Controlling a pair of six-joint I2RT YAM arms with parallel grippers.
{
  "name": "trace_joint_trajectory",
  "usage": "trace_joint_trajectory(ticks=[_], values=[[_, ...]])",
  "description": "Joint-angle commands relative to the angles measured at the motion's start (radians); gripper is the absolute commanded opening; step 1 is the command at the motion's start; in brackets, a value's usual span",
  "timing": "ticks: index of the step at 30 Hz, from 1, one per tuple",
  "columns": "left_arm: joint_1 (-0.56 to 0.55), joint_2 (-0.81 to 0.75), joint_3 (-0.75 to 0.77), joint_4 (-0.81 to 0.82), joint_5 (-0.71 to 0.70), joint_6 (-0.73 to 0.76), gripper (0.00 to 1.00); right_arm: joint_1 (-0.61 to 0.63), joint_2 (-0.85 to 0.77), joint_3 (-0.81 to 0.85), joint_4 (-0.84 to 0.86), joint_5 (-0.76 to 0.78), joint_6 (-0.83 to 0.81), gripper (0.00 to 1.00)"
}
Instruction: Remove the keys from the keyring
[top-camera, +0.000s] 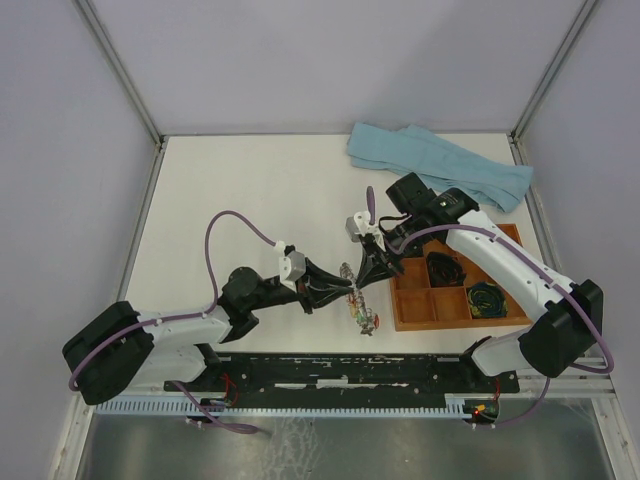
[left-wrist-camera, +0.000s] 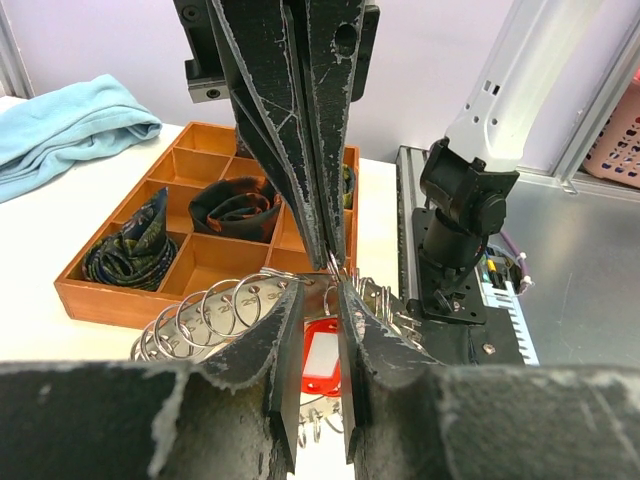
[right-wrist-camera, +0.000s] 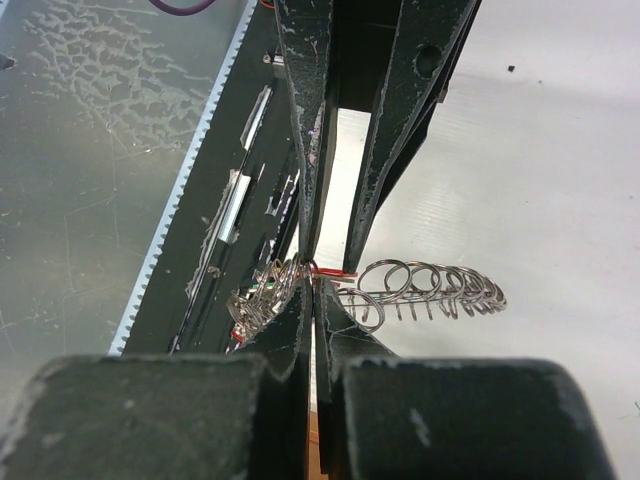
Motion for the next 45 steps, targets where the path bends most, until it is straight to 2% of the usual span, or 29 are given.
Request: trace_joint_trajectory(ticks=[1, 17, 28, 34, 40, 43, 45], values=[[-0.012, -0.015, -0.006, 0.082, -0.004, -0.019, 0.27, 0.002, -0.008, 0.007, 0.071, -0.047, 0.027, 0.01], [-0.012, -0.032, -0.023, 0.07, -0.028, -0.026, 0.29, 0.002, -0.008, -0.001, 0.112, -0.032, 0.083, 0.01], [-0.014, -0.029, -0.011, 0.033, -0.105, -0.024, 0.28, 0.001, -0.007, -0.006, 0.12, -0.048, 0.093, 0.01], [-0.029, -0.011, -0.007, 0.053, -0.126, -0.031, 0.19, 0.003, -0.005, -0.011, 0.139, -0.044, 0.113, 0.01], [-0.031, -0.015, -0.009, 0.036, -0.136, -0.022, 0.18, 0.002, -0.007, -0.012, 0.154, -0.033, 0.133, 0.01], [-0.031, -0.023, -0.006, 0.024, -0.137, -0.013, 0.03, 0.002, -0.006, -0.014, 0.157, -0.031, 0.134, 0.01], [-0.032, -0.038, -0.004, 0.003, -0.142, -0.002, 0.03, 0.002, -0.007, -0.014, 0.159, -0.023, 0.135, 0.01]])
